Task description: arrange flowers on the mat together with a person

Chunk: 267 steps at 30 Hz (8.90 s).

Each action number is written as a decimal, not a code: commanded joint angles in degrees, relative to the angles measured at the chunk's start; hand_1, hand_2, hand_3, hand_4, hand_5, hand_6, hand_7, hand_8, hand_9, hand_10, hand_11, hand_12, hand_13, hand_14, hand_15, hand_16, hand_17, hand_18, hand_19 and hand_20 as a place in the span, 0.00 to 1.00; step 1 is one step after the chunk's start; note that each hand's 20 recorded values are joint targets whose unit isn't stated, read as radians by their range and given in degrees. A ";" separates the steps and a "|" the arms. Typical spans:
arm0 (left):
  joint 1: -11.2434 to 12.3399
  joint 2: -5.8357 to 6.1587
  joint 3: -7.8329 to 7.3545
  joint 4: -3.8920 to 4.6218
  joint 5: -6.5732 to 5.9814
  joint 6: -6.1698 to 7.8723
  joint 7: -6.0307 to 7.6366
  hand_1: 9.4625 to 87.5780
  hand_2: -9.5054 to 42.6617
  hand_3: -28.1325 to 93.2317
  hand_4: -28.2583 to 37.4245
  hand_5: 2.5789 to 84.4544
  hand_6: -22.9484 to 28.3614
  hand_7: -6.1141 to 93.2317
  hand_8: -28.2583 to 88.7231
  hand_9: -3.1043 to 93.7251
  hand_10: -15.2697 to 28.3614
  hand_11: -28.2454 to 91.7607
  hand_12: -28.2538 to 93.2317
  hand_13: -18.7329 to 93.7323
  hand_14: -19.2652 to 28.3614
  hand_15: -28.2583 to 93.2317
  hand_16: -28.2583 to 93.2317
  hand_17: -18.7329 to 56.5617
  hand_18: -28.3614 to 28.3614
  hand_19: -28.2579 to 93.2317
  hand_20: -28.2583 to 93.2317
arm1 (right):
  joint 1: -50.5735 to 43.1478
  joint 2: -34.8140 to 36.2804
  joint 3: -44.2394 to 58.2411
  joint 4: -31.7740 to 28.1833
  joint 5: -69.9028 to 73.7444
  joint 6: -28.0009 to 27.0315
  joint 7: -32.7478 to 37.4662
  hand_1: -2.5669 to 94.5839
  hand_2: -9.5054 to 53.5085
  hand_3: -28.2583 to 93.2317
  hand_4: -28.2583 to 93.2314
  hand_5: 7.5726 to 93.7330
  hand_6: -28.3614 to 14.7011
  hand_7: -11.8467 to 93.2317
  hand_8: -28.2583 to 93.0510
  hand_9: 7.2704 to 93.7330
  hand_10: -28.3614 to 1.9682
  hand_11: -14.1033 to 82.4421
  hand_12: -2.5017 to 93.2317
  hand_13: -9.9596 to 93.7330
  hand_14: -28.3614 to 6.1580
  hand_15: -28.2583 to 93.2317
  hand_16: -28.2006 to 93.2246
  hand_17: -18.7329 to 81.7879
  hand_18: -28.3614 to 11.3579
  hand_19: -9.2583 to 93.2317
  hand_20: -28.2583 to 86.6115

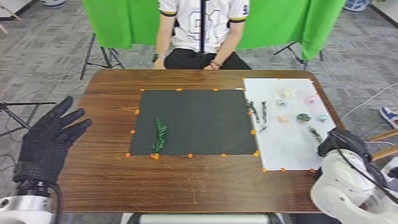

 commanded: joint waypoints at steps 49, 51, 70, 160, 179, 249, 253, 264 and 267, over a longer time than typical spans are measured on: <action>-7.27 0.52 0.15 0.81 3.68 -3.61 -8.43 0.16 0.35 0.85 0.07 0.36 0.56 0.16 0.17 0.34 0.70 0.40 0.33 0.35 0.87 0.62 0.18 0.13 0.83 0.57 0.37 | 37.70 -32.88 -42.17 13.10 -1.58 -18.01 -11.42 0.58 0.00 0.73 0.06 0.98 0.66 0.28 0.32 1.00 0.57 0.49 0.25 0.90 0.55 0.74 0.39 0.52 0.11 1.00 0.20; -7.74 0.40 0.36 0.94 3.97 -3.89 -8.95 0.16 0.35 0.85 0.07 0.36 0.56 0.16 0.17 0.34 0.70 0.40 0.33 0.35 0.87 0.62 0.18 0.13 0.83 0.57 0.37 | 37.26 -33.41 -41.76 13.32 -1.57 -19.08 -11.43 0.58 0.00 0.73 0.06 0.98 0.65 0.28 0.32 1.00 0.57 0.49 0.25 0.90 0.55 0.74 0.39 0.51 0.11 1.00 0.20; -8.65 0.16 1.51 1.28 4.11 -3.55 -8.90 0.17 0.35 0.85 0.08 0.35 0.56 0.16 0.17 0.34 0.70 0.40 0.33 0.35 0.87 0.62 0.18 0.13 0.83 0.57 0.37 | 40.41 -33.27 -44.16 13.88 -2.33 -13.34 -11.06 0.45 0.00 0.75 0.04 0.99 0.69 0.31 0.14 1.00 0.54 0.50 0.25 0.90 0.53 0.76 0.39 0.52 0.09 1.00 0.19; 1.19 0.65 -0.87 1.67 -2.63 0.15 2.73 0.12 0.33 0.86 0.00 0.35 0.53 0.16 0.17 0.34 0.68 0.38 0.33 0.35 0.86 0.60 0.20 0.13 0.82 0.54 0.37 | 4.00 -8.21 1.99 -3.43 71.84 29.78 -65.43 0.19 0.32 0.82 0.02 0.57 0.55 0.24 0.14 0.60 0.25 0.33 0.18 0.57 0.17 0.64 0.32 0.30 0.00 0.62 0.34; 4.67 6.34 -0.86 1.42 -7.64 2.90 9.22 0.13 0.33 0.86 0.01 0.35 0.53 0.16 0.17 0.34 0.69 0.38 0.33 0.35 0.86 0.60 0.19 0.13 0.82 0.55 0.37 | 3.00 -8.38 2.25 -3.41 71.75 29.62 -64.76 0.19 0.32 0.82 0.02 0.56 0.55 0.24 0.14 0.59 0.25 0.33 0.18 0.56 0.17 0.64 0.32 0.29 0.00 0.62 0.35; 1.73 -2.62 -4.40 0.80 -0.20 -3.38 -0.54 0.13 0.32 0.85 0.03 0.34 0.53 0.16 0.17 0.34 0.69 0.38 0.33 0.35 0.87 0.61 0.19 0.13 0.85 0.57 0.38 | 22.46 -1.78 -18.25 7.29 7.70 19.13 -13.78 0.32 0.13 0.83 0.06 0.54 0.58 0.25 0.14 0.66 0.30 0.41 0.19 0.67 0.29 0.72 0.32 0.38 0.00 0.74 0.34; 3.02 0.36 -4.49 0.89 -2.72 -1.80 2.03 0.13 0.31 0.85 0.03 0.34 0.53 0.16 0.17 0.34 0.69 0.38 0.33 0.36 0.87 0.60 0.19 0.13 0.85 0.57 0.38 | 25.09 -1.72 -22.39 9.38 4.22 16.00 -12.83 0.33 0.11 0.83 0.06 0.54 0.58 0.25 0.14 0.66 0.31 0.41 0.19 0.67 0.30 0.71 0.32 0.38 0.00 0.74 0.33; 3.60 2.90 -4.27 1.11 -4.93 -0.66 4.45 0.13 0.31 0.86 0.04 0.35 0.53 0.16 0.17 0.34 0.69 0.38 0.33 0.36 0.87 0.61 0.19 0.13 0.84 0.57 0.38 | 31.24 -2.38 -30.95 15.41 0.33 10.04 -11.57 0.38 0.03 0.83 0.05 0.53 0.62 0.25 0.14 0.66 0.34 0.40 0.20 0.69 0.34 0.69 0.33 0.38 0.00 0.73 0.32; 3.45 2.90 -4.24 1.10 -4.87 -0.69 4.55 0.14 0.31 0.86 0.04 0.35 0.53 0.16 0.17 0.34 0.69 0.38 0.33 0.35 0.87 0.61 0.19 0.13 0.84 0.57 0.38 | 31.83 -2.73 -31.57 16.43 0.66 9.20 -12.12 0.40 0.01 0.83 0.05 0.54 0.64 0.26 0.13 0.67 0.36 0.40 0.20 0.69 0.35 0.69 0.33 0.38 0.00 0.73 0.32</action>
